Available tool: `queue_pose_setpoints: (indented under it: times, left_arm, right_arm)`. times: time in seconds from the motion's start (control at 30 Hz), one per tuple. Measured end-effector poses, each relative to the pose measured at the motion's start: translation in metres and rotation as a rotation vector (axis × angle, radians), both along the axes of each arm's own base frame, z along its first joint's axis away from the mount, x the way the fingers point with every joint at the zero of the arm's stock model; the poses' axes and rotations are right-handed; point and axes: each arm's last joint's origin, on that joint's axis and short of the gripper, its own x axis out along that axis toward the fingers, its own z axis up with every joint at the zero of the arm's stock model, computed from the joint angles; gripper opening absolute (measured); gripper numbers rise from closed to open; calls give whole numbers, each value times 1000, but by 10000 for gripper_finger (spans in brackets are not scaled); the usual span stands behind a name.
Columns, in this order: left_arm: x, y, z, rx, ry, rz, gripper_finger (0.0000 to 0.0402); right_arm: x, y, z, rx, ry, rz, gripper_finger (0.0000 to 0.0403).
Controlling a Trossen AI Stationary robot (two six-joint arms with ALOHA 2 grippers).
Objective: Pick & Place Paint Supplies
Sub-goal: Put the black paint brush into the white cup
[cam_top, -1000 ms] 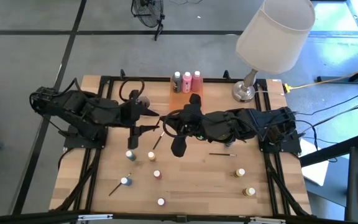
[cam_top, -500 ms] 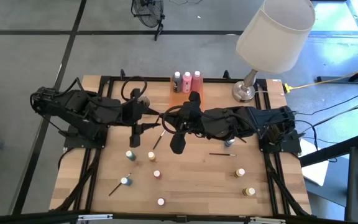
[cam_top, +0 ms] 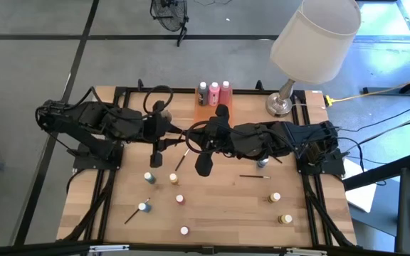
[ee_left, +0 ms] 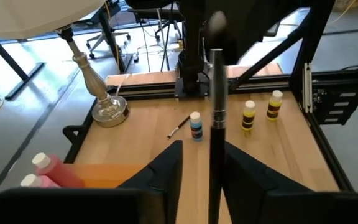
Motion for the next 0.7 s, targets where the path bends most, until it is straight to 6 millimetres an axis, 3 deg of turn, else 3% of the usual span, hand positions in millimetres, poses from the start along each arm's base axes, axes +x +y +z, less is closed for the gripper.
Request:
queue_pose_setpoints:
  times: [0.23, 0.47, 0.7]
  left_arm:
    - [0, 0, 0, 31, 3, 5, 15]
    - [0, -1, 0, 32, 2, 1, 14]
    - [0, -1, 0, 32, 3, 1, 14]
  right_arm:
    - [0, 0, -1, -3, 9, 6, 0]
    - [0, 0, -1, -66, 24, 14, 9]
    - [-8, 16, -3, -257, 93, 12, 57]
